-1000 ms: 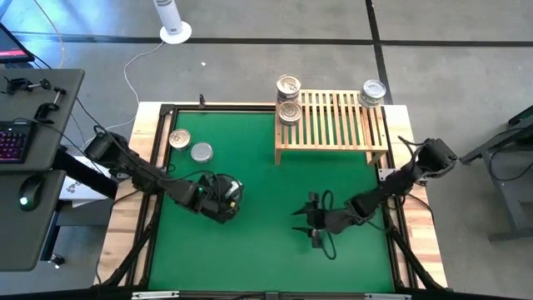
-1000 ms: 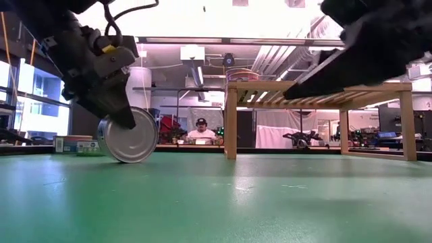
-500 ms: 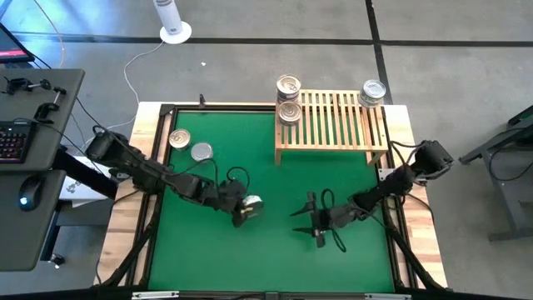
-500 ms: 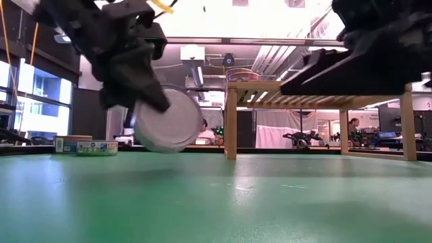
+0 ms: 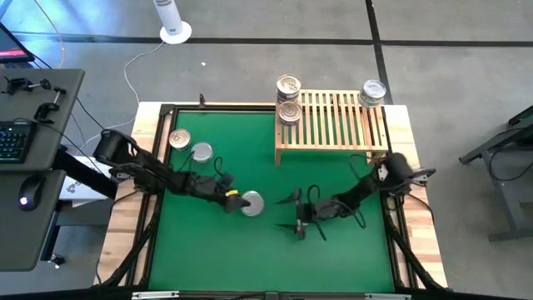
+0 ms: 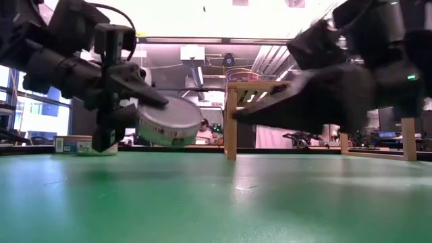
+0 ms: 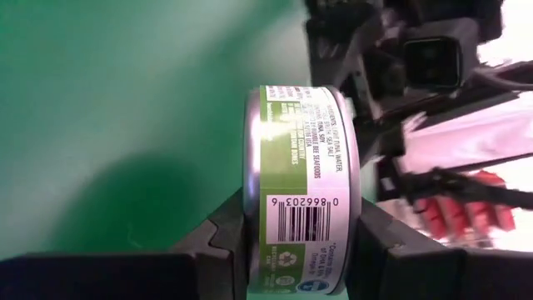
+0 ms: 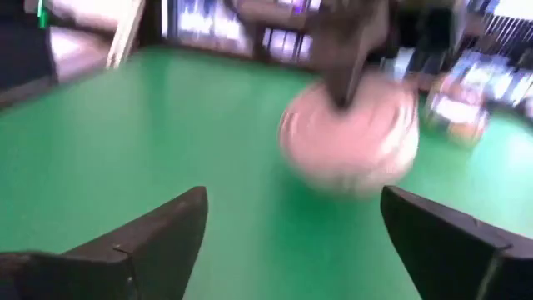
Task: Stack canned seafood by type on shelf
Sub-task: Put the green tuna can on the shelf
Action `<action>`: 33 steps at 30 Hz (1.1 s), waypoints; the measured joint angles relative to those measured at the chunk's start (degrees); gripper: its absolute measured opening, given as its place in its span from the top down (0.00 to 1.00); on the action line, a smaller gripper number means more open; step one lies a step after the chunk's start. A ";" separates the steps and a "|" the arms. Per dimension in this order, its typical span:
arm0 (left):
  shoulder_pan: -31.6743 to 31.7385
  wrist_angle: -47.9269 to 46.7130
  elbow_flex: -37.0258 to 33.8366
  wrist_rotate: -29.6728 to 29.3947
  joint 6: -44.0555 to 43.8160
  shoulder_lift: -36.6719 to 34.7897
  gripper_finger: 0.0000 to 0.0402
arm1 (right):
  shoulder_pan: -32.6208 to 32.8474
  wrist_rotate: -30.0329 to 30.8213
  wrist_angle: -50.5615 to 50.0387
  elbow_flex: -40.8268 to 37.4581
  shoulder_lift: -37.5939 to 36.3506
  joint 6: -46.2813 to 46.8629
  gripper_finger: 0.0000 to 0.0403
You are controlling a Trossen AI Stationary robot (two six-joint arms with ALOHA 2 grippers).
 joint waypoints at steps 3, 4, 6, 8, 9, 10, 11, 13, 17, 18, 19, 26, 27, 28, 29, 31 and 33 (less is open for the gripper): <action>-0.33 5.04 -0.28 1.12 -0.82 1.63 0.73 | -1.40 -0.03 8.18 3.90 4.94 -4.79 0.10; -0.45 6.84 0.01 1.84 -1.00 2.31 0.73 | -1.77 -0.06 8.49 5.32 5.92 -6.87 0.10; -0.57 9.58 0.27 3.42 -1.15 3.05 0.73 | -2.42 0.19 8.45 7.96 6.95 -10.02 0.09; -0.63 11.97 0.52 4.71 -1.22 3.93 0.73 | -2.75 0.21 8.29 9.29 6.70 -11.66 0.09; -0.65 12.71 0.57 5.22 -1.20 4.15 0.73 | -2.85 0.15 7.77 9.64 6.39 -12.60 0.09; -0.66 13.51 0.57 5.52 -1.25 4.24 0.73 | -2.93 0.13 7.67 9.66 5.88 -13.24 0.09; -0.61 14.58 0.57 5.68 -1.20 4.40 0.73 | -2.99 0.17 7.58 9.43 5.21 -13.96 0.09; -0.79 15.23 0.64 5.77 -1.20 4.19 0.73 | -3.00 0.29 7.34 8.83 4.03 -14.52 0.09; -0.94 15.43 0.82 6.68 -1.16 4.11 0.73 | -3.05 -1.00 5.07 9.46 3.27 -16.14 0.09; -0.96 15.87 0.76 7.30 -1.22 4.11 0.73 | -3.07 -1.94 4.21 10.04 3.27 -17.30 0.09; -1.01 16.02 0.79 7.65 -1.35 4.11 0.73 | -3.09 -2.77 2.62 10.90 3.20 -18.59 0.09; -1.06 14.74 0.63 9.29 -2.35 4.15 0.73 | -2.83 -2.15 -6.84 16.05 3.16 -24.79 0.09; -1.05 14.67 0.63 9.31 -2.39 4.15 0.73 | -2.81 -1.77 -7.74 16.53 3.16 -25.17 0.09; -1.05 14.44 0.63 9.31 -2.40 4.15 0.73 | -2.81 -1.37 -8.77 16.97 3.16 -25.42 0.09; -1.05 14.04 0.61 9.26 -2.40 4.15 0.73 | -2.81 -0.77 -10.35 17.51 3.16 -25.55 0.09; -1.05 13.17 0.55 8.78 -2.59 4.20 0.73 | -2.83 0.01 -14.08 18.61 3.16 -25.58 0.09; -1.03 11.81 0.52 8.08 -2.86 4.22 0.73 | -2.87 0.44 -17.16 19.54 3.16 -25.13 0.09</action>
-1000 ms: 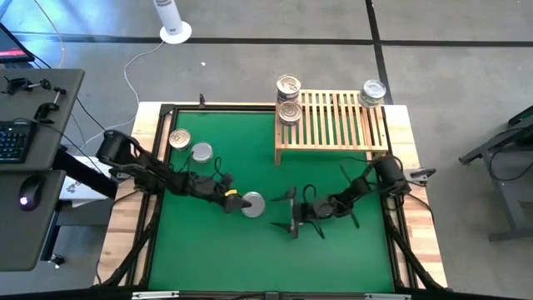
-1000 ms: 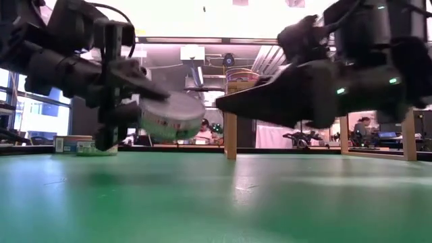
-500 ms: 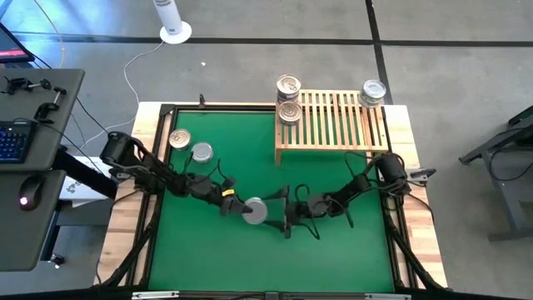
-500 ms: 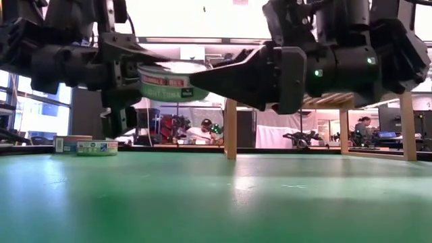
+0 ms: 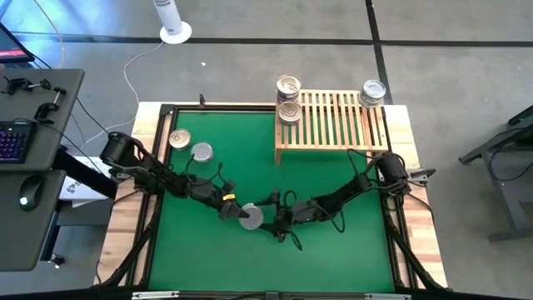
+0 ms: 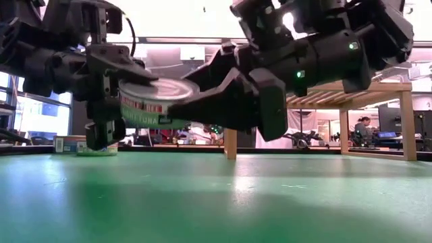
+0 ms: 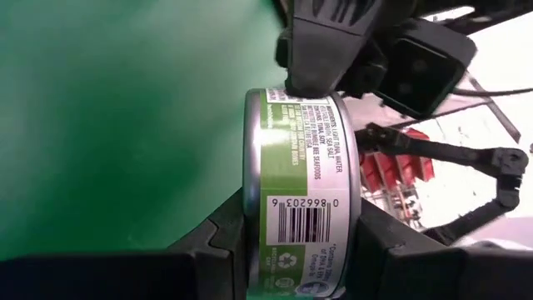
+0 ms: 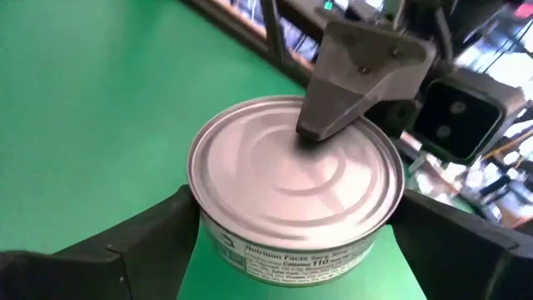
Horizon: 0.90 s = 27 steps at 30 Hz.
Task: Stack canned seafood by type on shelf
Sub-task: Put the green tuna can on the shelf
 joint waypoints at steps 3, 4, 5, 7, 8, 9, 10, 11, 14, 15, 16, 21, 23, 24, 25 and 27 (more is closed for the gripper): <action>0.00 -1.44 0.00 -0.80 -0.82 0.00 0.73 | -0.17 -0.46 -3.33 1.16 0.00 1.64 0.09; 0.00 -1.54 0.00 -0.87 -0.78 0.00 0.73 | -0.19 -0.73 -3.82 1.38 0.00 1.57 0.09; 0.00 -1.56 0.00 -0.89 -0.70 0.00 0.73 | -0.22 -1.00 -4.11 1.53 0.00 1.46 0.09; -0.02 -1.56 0.00 -0.93 -0.40 0.00 0.73 | -0.33 -1.30 -4.29 1.68 0.00 0.91 0.09; 0.00 -1.56 0.00 -1.05 -0.03 0.00 0.73 | -0.39 -1.40 -4.33 1.68 0.00 0.13 0.09; -0.02 -1.58 0.00 -1.23 0.40 0.00 0.73 | -0.39 -1.42 -4.36 1.68 0.00 -0.77 0.09; 0.00 -1.58 0.00 -1.24 0.63 0.00 0.73 | -0.39 -1.52 -4.35 1.65 0.00 -1.46 0.09; 0.00 -1.59 0.00 -1.24 0.74 0.00 0.73 | -0.35 -1.61 -4.19 1.50 0.00 -1.78 0.09; 0.00 -1.57 0.00 -0.80 0.60 0.00 0.73 | -0.33 -2.59 -4.47 1.44 0.00 -0.13 0.09; 0.00 -1.48 0.00 -0.50 0.28 0.00 0.73 | -0.34 -3.31 -4.66 1.44 0.00 0.71 0.09; 0.00 -1.41 0.00 -0.39 0.08 0.00 0.73 | -0.35 -3.76 -4.73 1.44 -0.04 1.33 0.09; 0.07 -1.64 0.02 -0.30 0.29 -0.02 0.73 | 0.90 -1.98 -4.95 1.46 -0.05 2.92 0.12; 0.11 -2.26 0.11 -0.30 0.57 -0.02 0.73 | 1.09 -1.77 -5.39 1.46 -0.05 3.84 0.13; 0.11 -2.72 0.15 -0.32 0.52 -0.09 0.73 | 1.09 -1.77 -5.74 1.47 -0.04 4.50 0.13; 0.15 -3.03 0.15 -0.41 0.55 -0.09 0.71 | 1.09 -1.77 -6.18 1.55 -0.04 5.31 0.14; 0.43 -1.64 0.14 -2.56 1.10 -0.13 0.60 | 1.05 -3.33 -6.76 1.91 -0.04 7.62 0.15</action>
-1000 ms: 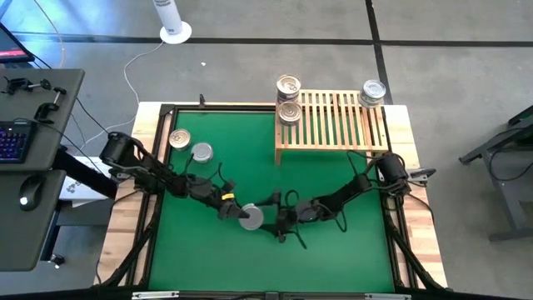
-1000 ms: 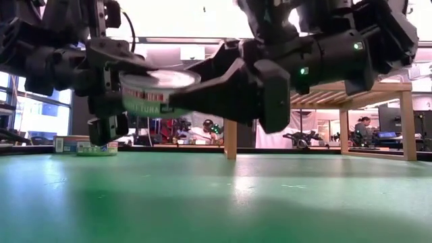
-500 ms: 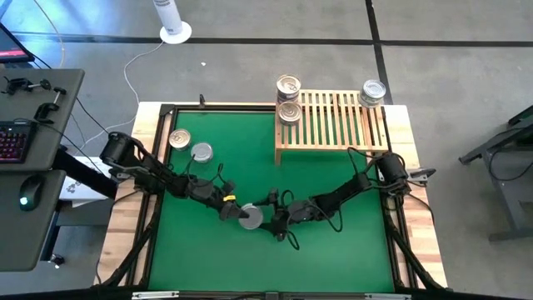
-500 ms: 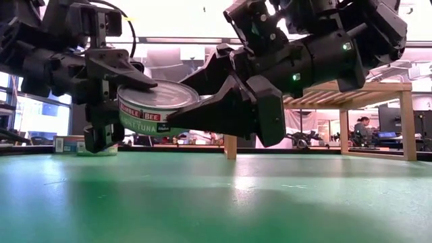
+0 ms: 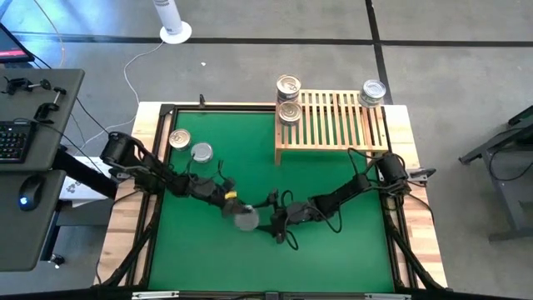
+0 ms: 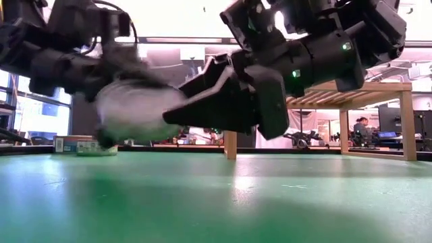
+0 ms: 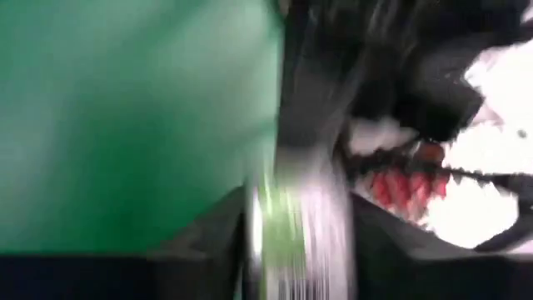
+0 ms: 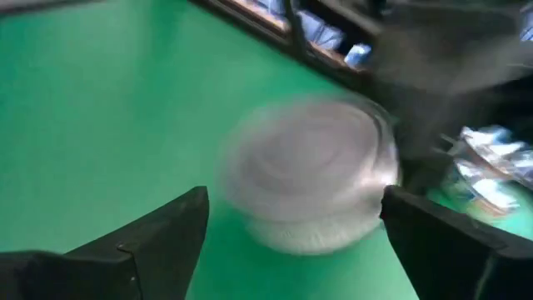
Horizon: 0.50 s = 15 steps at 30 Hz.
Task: Stack canned seafood by type on shelf
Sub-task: Put the green tuna can on the shelf, then put the green tuna can on the shelf aligned with the stacked green tuna cans
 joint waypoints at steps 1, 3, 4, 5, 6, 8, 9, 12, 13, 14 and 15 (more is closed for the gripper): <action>0.27 0.94 -0.09 -0.75 0.21 -0.27 0.53 | 0.11 -0.82 -0.44 0.14 -0.02 1.01 0.15; 0.36 1.48 -0.37 -1.16 0.88 -0.41 0.39 | 0.20 -2.19 -2.40 0.00 -0.30 2.71 0.17; 0.56 0.92 -0.60 -0.28 0.96 -0.27 0.34 | 0.22 -3.13 -3.15 -0.09 -0.34 3.29 0.18; 0.60 0.14 -0.80 0.36 1.13 -0.20 0.29 | 0.12 -3.27 -3.62 -0.12 -0.40 3.99 0.19; 0.76 0.10 -0.80 0.60 1.28 -0.18 0.26 | -0.18 -3.25 -3.96 -0.12 -0.48 4.68 0.21; 1.41 -0.24 -0.73 0.63 2.17 -0.22 0.22 | -0.76 -2.99 -5.54 -0.12 -0.66 6.16 0.23; 1.64 -1.02 -0.74 0.76 2.60 -0.21 0.21 | -1.07 -2.81 -6.73 -0.12 -0.66 6.96 0.24; 2.78 -1.89 -0.82 1.90 5.43 -0.28 0.21 | -1.87 -2.37 -8.61 -0.25 -0.66 9.29 0.25; 3.31 -1.87 -0.82 2.60 6.57 -0.65 0.21 | -2.05 -2.35 -8.59 -0.25 -0.66 9.70 0.25; 3.81 -1.85 -0.82 3.63 7.51 -1.07 0.22 | -2.09 -2.24 -8.63 -0.25 -0.66 10.06 0.25; 4.25 -1.90 -0.82 5.13 8.52 -1.69 0.22 | -2.10 -2.04 -8.91 -0.25 -0.66 10.35 0.25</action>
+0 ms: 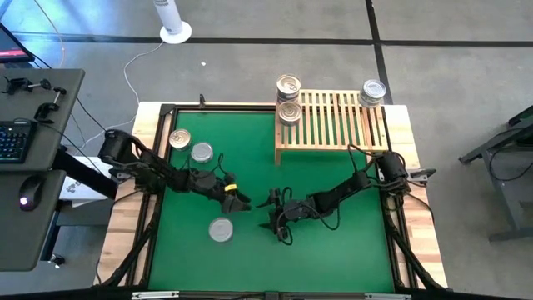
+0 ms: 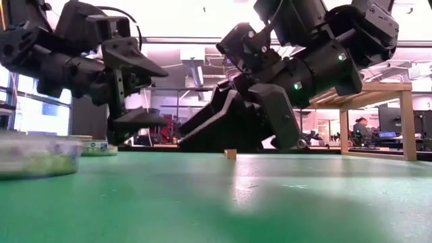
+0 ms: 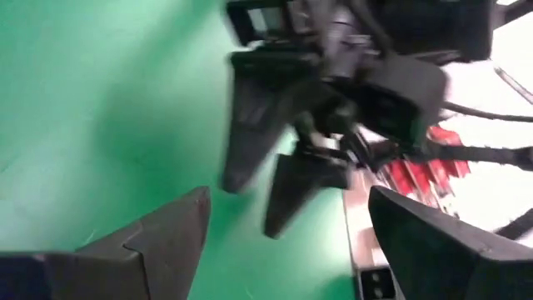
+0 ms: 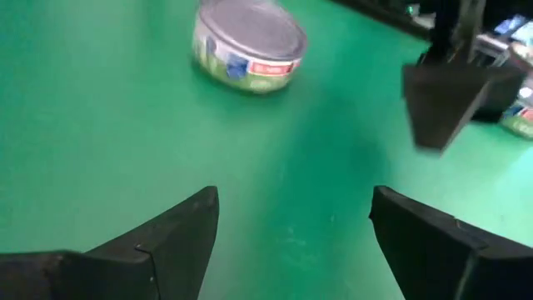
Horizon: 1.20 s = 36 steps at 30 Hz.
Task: Stack canned seafood by type on shelf
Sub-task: Put the green tuna can on the shelf aligned with the stacked green tuna cans
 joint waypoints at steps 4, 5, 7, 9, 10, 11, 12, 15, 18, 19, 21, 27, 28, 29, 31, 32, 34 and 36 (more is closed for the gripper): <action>-0.33 -7.55 0.38 5.75 5.17 -6.04 0.26 | 0.02 0.08 -1.53 -0.04 0.00 2.31 0.25; -1.35 -13.82 1.15 6.15 6.33 -8.40 0.27 | 0.08 0.06 -2.08 -0.04 0.00 2.90 0.25; -3.99 -31.73 3.95 5.86 8.48 -13.21 0.30 | 0.15 -0.34 -3.29 -0.11 0.00 4.67 0.25; -7.63 -53.32 8.62 2.70 9.89 -17.68 0.32 | 0.17 -1.52 -2.98 -0.11 0.11 6.74 0.25; -9.80 -63.37 11.28 0.63 10.05 -19.53 0.33 | 0.17 -2.18 -1.90 -0.11 0.40 7.68 0.25; -12.02 -72.20 13.88 -1.38 9.70 -21.08 0.33 | 0.17 -2.64 -0.67 -0.11 0.83 8.37 0.25; -14.12 -79.82 16.48 -3.22 8.46 -22.43 0.34 | 0.17 -2.86 0.87 -0.11 1.51 9.10 0.25; -20.64 -94.70 22.65 -7.45 0.92 -26.05 0.36 | 0.07 -4.93 6.42 -0.17 3.53 10.39 0.25; -27.69 -97.98 23.81 -10.74 -8.51 -28.24 0.38 | 0.07 -5.50 11.03 -0.14 4.72 11.78 0.25; -29.97 -97.50 23.15 -11.94 -11.22 -28.34 0.39 | 0.04 -5.52 11.54 -0.14 4.99 12.32 0.25; -34.24 -96.00 21.35 -14.70 -15.79 -27.27 0.40 | 0.02 -5.51 12.29 -0.15 5.32 13.12 0.25; -41.25 -87.10 17.77 -26.20 -16.65 -18.22 0.44 | -0.12 -4.64 12.59 -0.15 5.35 17.83 0.25; -41.38 -85.75 17.75 -27.24 -15.47 -16.27 0.44 | -0.30 -4.80 12.53 -0.15 5.35 18.88 0.24; -41.32 -84.20 17.75 -27.97 -14.17 -14.39 0.45 | -0.51 -5.29 12.40 -0.15 5.35 19.86 0.23; -40.68 -80.79 17.76 -29.59 -11.23 -10.82 0.46 | -0.74 -5.73 12.08 -0.15 5.35 21.41 0.19; -40.14 -78.79 17.77 -30.36 -9.75 -9.07 0.46 | -0.88 -5.62 11.55 -0.12 5.35 21.84 0.16; -38.93 -75.01 17.79 -31.77 -6.57 -6.43 0.47 | -1.10 -5.28 9.90 0.47 5.35 22.51 0.11; -37.49 -70.59 17.81 -33.67 -3.25 -4.38 0.48 | -1.14 -5.16 8.15 1.47 5.35 22.39 0.06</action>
